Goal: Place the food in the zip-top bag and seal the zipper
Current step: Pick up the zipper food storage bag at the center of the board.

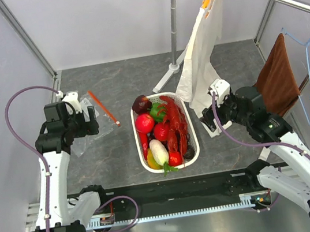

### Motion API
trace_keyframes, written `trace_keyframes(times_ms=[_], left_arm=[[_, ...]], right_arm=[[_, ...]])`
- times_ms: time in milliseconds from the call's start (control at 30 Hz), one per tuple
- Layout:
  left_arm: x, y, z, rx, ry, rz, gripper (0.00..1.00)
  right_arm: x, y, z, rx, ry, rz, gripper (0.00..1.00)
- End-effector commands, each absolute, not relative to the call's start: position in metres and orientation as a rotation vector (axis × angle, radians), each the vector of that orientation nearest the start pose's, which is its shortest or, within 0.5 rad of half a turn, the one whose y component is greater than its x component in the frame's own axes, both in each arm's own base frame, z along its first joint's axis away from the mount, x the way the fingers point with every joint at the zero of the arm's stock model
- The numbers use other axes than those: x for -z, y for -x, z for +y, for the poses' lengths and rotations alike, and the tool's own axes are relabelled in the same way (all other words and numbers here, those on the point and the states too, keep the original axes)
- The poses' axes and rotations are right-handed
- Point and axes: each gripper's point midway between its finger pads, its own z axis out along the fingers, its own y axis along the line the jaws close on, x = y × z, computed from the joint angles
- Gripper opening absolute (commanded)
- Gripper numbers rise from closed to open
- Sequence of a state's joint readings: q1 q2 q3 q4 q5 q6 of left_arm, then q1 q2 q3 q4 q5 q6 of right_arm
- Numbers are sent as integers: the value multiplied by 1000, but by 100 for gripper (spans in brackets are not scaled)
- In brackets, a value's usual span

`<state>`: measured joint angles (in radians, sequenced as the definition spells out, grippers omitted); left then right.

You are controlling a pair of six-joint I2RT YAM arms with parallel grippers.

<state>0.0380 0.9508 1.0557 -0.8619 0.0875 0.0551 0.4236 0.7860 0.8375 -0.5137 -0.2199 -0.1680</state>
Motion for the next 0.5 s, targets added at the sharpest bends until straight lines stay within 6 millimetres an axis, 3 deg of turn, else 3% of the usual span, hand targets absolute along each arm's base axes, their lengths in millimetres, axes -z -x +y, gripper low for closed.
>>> trace_keyframes(times_ms=[0, 267, 433, 467], left_arm=[[-231, -272, 11, -23, 35, 2256, 100], [-238, -318, 26, -98, 217, 2219, 100], [-218, -355, 16, -121, 237, 2262, 100], [-222, -364, 18, -151, 255, 2237, 100]], right_arm=[[-231, -240, 143, -398, 687, 1906, 99], [-225, -242, 143, -408, 633, 1961, 99], [-235, -243, 151, -474, 585, 1969, 99], [-237, -244, 152, -481, 580, 1965, 99]])
